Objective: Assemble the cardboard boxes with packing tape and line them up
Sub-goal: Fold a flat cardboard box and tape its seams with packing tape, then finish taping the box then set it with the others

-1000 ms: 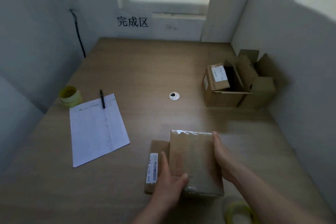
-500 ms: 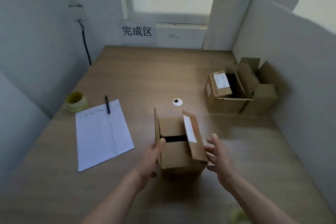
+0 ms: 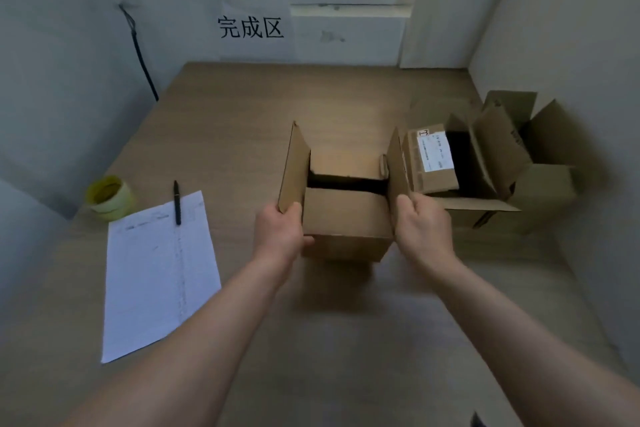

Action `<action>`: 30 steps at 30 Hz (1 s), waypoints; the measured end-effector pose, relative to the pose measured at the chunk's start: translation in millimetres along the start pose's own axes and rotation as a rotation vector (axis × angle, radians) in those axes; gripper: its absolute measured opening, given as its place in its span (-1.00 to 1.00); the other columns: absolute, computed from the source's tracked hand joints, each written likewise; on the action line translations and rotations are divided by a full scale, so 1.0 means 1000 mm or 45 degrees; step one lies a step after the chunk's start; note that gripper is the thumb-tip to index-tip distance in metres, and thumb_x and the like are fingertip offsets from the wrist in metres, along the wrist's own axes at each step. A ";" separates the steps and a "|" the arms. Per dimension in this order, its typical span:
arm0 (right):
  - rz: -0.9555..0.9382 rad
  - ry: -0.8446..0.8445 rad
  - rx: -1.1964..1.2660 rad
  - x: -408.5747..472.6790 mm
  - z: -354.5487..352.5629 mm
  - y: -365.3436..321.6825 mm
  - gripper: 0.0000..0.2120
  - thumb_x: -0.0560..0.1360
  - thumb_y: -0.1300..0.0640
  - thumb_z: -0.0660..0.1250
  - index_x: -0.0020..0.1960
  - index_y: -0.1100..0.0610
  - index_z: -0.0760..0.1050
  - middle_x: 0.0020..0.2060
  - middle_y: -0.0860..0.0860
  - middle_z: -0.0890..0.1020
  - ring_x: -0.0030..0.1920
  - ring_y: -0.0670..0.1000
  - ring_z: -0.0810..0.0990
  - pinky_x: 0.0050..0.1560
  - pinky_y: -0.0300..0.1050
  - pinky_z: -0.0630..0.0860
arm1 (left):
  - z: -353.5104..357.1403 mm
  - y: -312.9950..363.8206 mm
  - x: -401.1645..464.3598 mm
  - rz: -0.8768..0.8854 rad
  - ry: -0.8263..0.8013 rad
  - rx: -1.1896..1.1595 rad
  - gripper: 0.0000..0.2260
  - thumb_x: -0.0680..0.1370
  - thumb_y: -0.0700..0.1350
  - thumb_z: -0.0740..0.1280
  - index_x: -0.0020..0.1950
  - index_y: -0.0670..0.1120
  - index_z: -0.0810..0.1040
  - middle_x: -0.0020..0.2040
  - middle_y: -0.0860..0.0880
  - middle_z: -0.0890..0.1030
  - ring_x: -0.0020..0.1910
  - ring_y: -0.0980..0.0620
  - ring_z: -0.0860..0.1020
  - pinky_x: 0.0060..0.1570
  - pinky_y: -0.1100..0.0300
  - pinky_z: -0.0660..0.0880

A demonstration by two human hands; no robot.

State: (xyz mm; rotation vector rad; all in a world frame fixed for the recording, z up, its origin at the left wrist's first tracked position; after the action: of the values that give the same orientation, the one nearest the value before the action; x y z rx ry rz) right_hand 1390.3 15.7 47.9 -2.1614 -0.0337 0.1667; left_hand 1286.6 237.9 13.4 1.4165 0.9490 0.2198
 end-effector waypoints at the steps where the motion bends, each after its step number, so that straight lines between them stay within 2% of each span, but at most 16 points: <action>1: -0.001 0.019 -0.016 0.019 -0.002 -0.005 -0.73 0.63 0.14 0.13 -0.20 0.18 0.47 -0.28 0.04 0.51 -0.20 0.07 0.48 -0.24 -0.05 0.36 | 0.013 0.006 0.016 -0.022 -0.003 0.050 -0.66 0.65 -0.12 0.23 0.41 -0.16 0.34 0.20 -0.10 0.47 -0.14 0.01 0.55 0.07 -0.03 0.60; 3: 0.084 -0.014 -0.019 0.051 0.003 -0.001 -0.77 0.64 0.16 0.14 0.16 0.17 0.53 0.03 0.06 0.57 0.10 0.10 0.51 0.04 -0.02 0.46 | 0.040 0.013 0.041 -0.077 -0.031 0.077 -0.58 0.66 -0.09 0.21 0.50 -0.15 0.27 0.37 -0.13 0.41 -0.05 -0.03 0.55 0.16 -0.05 0.57; 4: 0.156 -0.051 -0.019 0.061 0.008 0.004 -0.69 0.65 0.18 0.13 0.35 0.17 0.46 0.25 0.10 0.53 0.30 0.13 0.45 0.22 0.02 0.44 | 0.054 0.013 0.051 -0.109 -0.060 0.050 -0.58 0.66 -0.09 0.20 0.51 -0.14 0.25 0.40 -0.14 0.39 0.07 -0.08 0.55 0.21 -0.06 0.54; 5: 0.211 -0.082 -0.022 0.070 0.012 0.010 -0.62 0.65 0.20 0.12 0.45 0.17 0.37 0.39 0.12 0.44 0.42 0.16 0.35 0.33 0.04 0.38 | 0.066 0.012 0.059 -0.144 -0.085 0.021 -0.58 0.67 -0.08 0.18 0.52 -0.13 0.24 0.42 -0.16 0.38 0.19 -0.14 0.51 0.25 -0.07 0.51; 6: 0.225 -0.092 -0.025 0.077 0.014 0.014 -0.60 0.65 0.23 0.11 0.48 0.17 0.34 0.45 0.13 0.38 0.48 0.18 0.29 0.38 0.05 0.34 | 0.077 0.010 0.065 -0.173 -0.099 0.003 -0.58 0.68 -0.08 0.17 0.52 -0.13 0.22 0.43 -0.16 0.36 0.26 -0.17 0.48 0.28 -0.08 0.49; 10: 0.249 -0.059 0.046 0.097 0.012 0.022 -0.59 0.64 0.28 0.08 0.46 0.17 0.38 0.46 0.10 0.38 0.49 0.17 0.27 0.40 0.03 0.34 | 0.102 0.012 0.087 -0.166 -0.150 -0.060 -0.60 0.68 -0.08 0.16 0.50 -0.18 0.25 0.24 -0.09 0.38 0.18 -0.13 0.45 0.30 -0.07 0.46; 12: 0.248 -0.026 0.109 0.103 0.007 0.021 -0.60 0.62 0.28 0.09 0.42 0.18 0.41 0.42 0.09 0.44 0.41 0.15 0.37 0.36 0.02 0.42 | 0.111 0.014 0.096 -0.140 -0.228 -0.046 -0.64 0.67 -0.10 0.18 0.45 -0.18 0.33 0.26 -0.05 0.42 0.25 -0.14 0.46 0.31 -0.09 0.45; 13: 0.236 -0.007 0.149 0.103 0.003 0.019 -0.61 0.62 0.28 0.10 0.41 0.17 0.42 0.38 0.07 0.46 0.35 0.13 0.40 0.30 -0.02 0.44 | 0.114 0.012 0.099 -0.135 -0.277 -0.026 -0.67 0.65 -0.12 0.21 0.40 -0.17 0.40 0.29 -0.08 0.48 0.26 -0.16 0.49 0.30 -0.09 0.45; 15: 0.171 0.039 0.187 0.096 -0.007 0.010 -0.62 0.63 0.27 0.12 0.43 0.16 0.40 0.37 0.07 0.45 0.35 0.13 0.38 0.19 -0.11 0.37 | 0.110 0.006 0.100 -0.109 -0.298 0.093 -0.78 0.57 -0.18 0.27 0.20 -0.14 0.55 0.16 -0.18 0.59 0.13 -0.17 0.56 0.25 -0.07 0.46; 16: 0.097 0.065 0.166 0.089 -0.013 0.004 -0.61 0.63 0.27 0.13 0.44 0.17 0.38 0.39 0.07 0.43 0.38 0.11 0.35 0.19 -0.14 0.34 | 0.102 0.002 0.097 -0.077 -0.268 0.170 -0.77 0.53 -0.17 0.30 0.17 -0.16 0.56 0.13 -0.20 0.61 0.10 -0.15 0.57 0.24 -0.07 0.46; 18: -0.130 0.123 0.127 0.067 -0.020 -0.016 -0.56 0.61 0.26 0.17 0.49 0.17 0.33 0.45 0.05 0.38 0.46 0.03 0.29 0.38 -0.13 0.31 | 0.080 0.004 0.075 0.064 -0.192 0.410 -0.56 0.53 -0.08 0.35 0.37 -0.20 0.45 0.34 -0.21 0.51 0.30 -0.18 0.49 0.35 -0.15 0.39; 19: -0.244 0.119 0.145 0.053 -0.018 -0.025 -0.54 0.60 0.26 0.19 0.50 0.16 0.32 0.47 0.04 0.37 0.48 -0.02 0.27 0.46 -0.08 0.27 | 0.067 0.006 0.061 0.139 -0.158 0.508 -0.50 0.55 -0.06 0.35 0.45 -0.19 0.38 0.41 -0.16 0.45 0.39 -0.14 0.42 0.39 -0.11 0.34; 22: -0.395 -0.087 0.220 0.008 0.015 -0.039 -0.55 0.61 0.23 0.24 0.48 0.11 0.34 0.43 0.01 0.43 0.45 -0.09 0.34 0.46 0.01 0.34 | 0.024 0.005 0.017 0.336 -0.077 0.747 -0.51 0.59 -0.02 0.31 0.49 -0.14 0.35 0.46 -0.09 0.42 0.43 -0.02 0.37 0.40 0.10 0.31; 25: -0.501 -0.278 0.102 -0.045 0.058 -0.054 -0.57 0.60 0.19 0.28 0.46 0.12 0.38 0.38 0.03 0.50 0.40 -0.05 0.43 0.41 0.04 0.40 | -0.029 -0.003 -0.021 0.464 -0.018 0.956 -0.56 0.62 0.00 0.25 0.48 -0.12 0.38 0.47 -0.05 0.40 0.45 0.01 0.34 0.37 0.22 0.24; 28: -0.637 -0.409 -0.143 -0.107 0.103 -0.075 -0.56 0.59 0.13 0.30 0.46 0.13 0.40 0.39 0.03 0.49 0.42 0.00 0.41 0.44 -0.08 0.32 | -0.096 -0.012 -0.065 0.537 0.092 1.114 -0.57 0.63 0.02 0.21 0.48 -0.09 0.37 0.50 0.00 0.36 0.47 0.04 0.29 0.37 0.21 0.23; 30: -0.700 -0.489 -0.245 -0.156 0.129 -0.090 -0.56 0.59 0.10 0.30 0.45 0.11 0.41 0.40 0.02 0.49 0.41 0.01 0.42 0.38 -0.17 0.27 | -0.147 -0.022 -0.101 0.568 0.182 1.181 -0.58 0.63 0.03 0.21 0.46 -0.10 0.39 0.48 -0.01 0.38 0.46 0.02 0.30 0.36 0.14 0.27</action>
State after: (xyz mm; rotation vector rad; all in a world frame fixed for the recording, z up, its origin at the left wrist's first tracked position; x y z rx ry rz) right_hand 1222.7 158.9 67.7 -2.1927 -0.8829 0.2622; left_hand 1116.5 276.0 55.5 2.4993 0.8687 0.2207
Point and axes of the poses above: each hand's wrist, its own x-axis towards the middle knuckle, its own z-axis out of the palm, y = z × x, the point moved 10 cm from there along x, towards the middle knuckle
